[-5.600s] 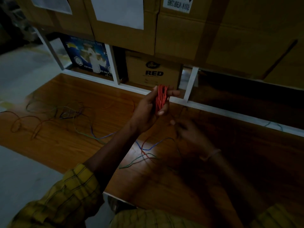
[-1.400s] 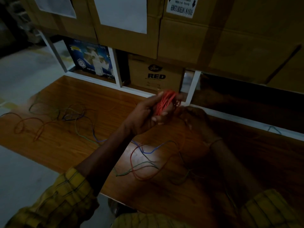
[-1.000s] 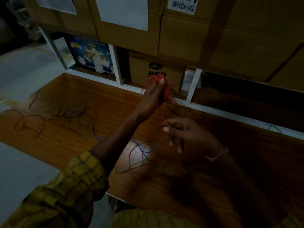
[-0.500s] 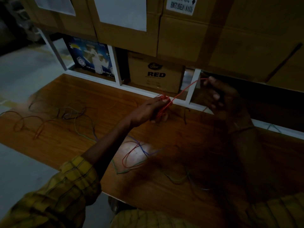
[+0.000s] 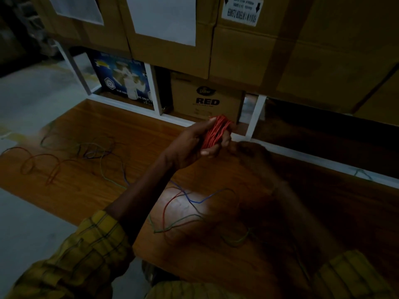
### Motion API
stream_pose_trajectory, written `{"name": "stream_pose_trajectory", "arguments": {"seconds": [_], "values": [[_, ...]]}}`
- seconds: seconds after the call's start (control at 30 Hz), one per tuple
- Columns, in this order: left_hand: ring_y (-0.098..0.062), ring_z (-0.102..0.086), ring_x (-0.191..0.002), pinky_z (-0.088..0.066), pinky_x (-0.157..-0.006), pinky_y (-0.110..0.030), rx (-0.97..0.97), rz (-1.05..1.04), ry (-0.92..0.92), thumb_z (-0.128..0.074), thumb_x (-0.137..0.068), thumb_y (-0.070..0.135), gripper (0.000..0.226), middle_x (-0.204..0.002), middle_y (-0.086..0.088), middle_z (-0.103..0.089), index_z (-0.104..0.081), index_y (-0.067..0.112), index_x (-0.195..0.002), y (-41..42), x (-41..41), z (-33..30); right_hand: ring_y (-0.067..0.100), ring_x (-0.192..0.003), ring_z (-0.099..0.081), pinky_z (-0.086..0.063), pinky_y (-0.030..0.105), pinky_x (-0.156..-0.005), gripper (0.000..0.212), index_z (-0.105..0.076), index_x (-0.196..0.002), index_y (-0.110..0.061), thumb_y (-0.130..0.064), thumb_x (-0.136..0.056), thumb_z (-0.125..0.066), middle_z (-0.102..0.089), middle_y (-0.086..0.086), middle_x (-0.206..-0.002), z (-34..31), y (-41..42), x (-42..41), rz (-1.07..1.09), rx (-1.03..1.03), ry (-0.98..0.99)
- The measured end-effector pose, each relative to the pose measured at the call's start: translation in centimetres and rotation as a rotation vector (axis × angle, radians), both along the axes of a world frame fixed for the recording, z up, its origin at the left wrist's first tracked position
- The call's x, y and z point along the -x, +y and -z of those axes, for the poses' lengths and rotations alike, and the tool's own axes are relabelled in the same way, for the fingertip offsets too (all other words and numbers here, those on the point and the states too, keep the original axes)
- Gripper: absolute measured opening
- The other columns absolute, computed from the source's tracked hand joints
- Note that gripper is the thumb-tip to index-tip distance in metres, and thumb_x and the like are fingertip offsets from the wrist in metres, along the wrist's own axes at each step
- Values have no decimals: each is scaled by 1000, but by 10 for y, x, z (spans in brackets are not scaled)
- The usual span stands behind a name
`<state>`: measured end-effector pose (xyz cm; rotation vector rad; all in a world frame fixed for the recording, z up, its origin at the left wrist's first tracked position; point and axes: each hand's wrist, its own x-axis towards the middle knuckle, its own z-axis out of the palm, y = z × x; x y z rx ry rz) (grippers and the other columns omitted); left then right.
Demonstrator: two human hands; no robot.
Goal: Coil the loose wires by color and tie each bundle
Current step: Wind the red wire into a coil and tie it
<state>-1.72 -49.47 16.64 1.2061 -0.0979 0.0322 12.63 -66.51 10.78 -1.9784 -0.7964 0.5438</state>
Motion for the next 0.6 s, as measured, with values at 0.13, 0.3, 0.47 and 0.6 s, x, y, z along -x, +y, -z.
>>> {"name": "stream_pose_trajectory", "arguments": {"seconds": [0.13, 0.3, 0.47, 0.6], "values": [[-18, -62, -74, -56, -70, -30, 17, -142, -8, -21, -118, 34, 55, -120, -21, -66, -34, -6, -153, -5, -8, 3, 23, -108, -68, -53, 44, -98, 18, -74, -111, -23, -31, -102, -61, -74, 5, -115, 11, 2, 55, -124, 33, -3], [-30, -76, -94, -59, -85, -37, -423, -384, 43, -31, -116, 43, 50, -125, -14, -73, -47, 1, -139, -2, -19, 17, 12, -90, -65, -49, 30, -78, 18, -72, -112, -13, -21, -104, -57, -71, -2, -98, -5, 0, 91, -327, 94, -211], [-20, -73, -93, -61, -84, -45, -818, -403, 75, -34, -116, 42, 32, -113, -3, -71, -54, 18, -122, 5, -10, 28, 11, -78, -61, -49, 33, -71, 15, -67, -97, -16, -24, -103, -57, -65, -1, -85, -64, -14, 74, -380, 195, -426], [-16, -67, -81, -58, -76, -40, -828, -247, 169, -37, -115, 41, 33, -105, -5, -72, -56, 22, -133, 7, 4, 30, 11, -80, -62, -53, 33, -73, 16, -69, -98, -19, -28, -99, -56, -66, -2, -86, -106, -26, 30, -333, 131, -578]]}}
